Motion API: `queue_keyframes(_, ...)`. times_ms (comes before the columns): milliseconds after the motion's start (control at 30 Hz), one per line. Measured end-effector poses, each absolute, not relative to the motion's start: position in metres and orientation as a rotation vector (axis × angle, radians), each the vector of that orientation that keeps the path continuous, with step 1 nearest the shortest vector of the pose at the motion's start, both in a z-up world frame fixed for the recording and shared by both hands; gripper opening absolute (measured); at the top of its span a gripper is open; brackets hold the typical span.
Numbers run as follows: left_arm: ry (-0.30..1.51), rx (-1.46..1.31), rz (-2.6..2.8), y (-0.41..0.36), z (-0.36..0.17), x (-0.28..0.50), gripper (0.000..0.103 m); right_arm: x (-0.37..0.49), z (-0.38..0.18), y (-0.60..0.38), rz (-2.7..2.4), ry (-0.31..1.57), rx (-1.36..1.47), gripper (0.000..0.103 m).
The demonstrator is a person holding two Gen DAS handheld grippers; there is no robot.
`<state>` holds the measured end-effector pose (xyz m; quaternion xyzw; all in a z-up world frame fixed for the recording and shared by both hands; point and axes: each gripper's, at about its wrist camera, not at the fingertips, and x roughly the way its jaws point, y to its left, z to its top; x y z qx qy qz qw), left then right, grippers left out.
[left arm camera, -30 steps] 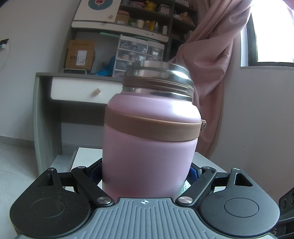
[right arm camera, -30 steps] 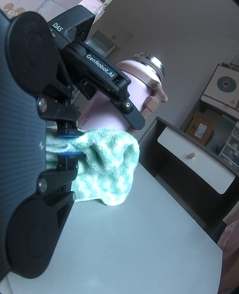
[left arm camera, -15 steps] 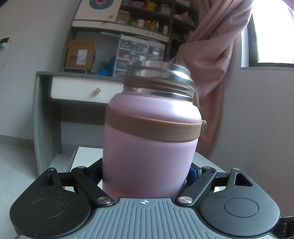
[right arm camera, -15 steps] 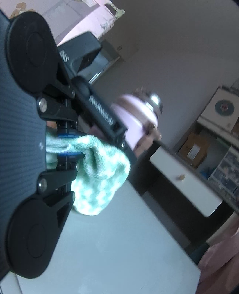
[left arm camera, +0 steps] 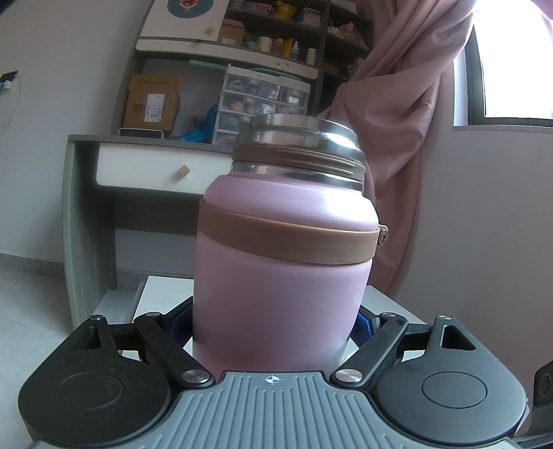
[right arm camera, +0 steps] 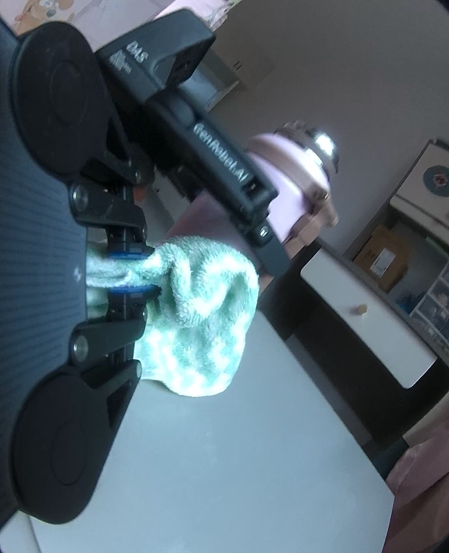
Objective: Clean container
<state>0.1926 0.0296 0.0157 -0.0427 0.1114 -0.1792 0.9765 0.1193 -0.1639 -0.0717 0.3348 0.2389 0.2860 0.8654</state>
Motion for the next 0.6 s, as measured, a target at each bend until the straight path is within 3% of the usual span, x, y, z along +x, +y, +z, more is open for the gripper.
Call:
queue_keyframes(267,0.225,-0.086,-0.364,0.030,0.016,0.193,0.085,0.113,-0.070,-0.160,0.582,0.527,0.669,0.014)
queue_keyframes(600,0.227,-0.088,-0.366,0.032,0.014,0.193,0.086,0.104,-0.053,-0.160,0.665,0.408,0.713,0.014)
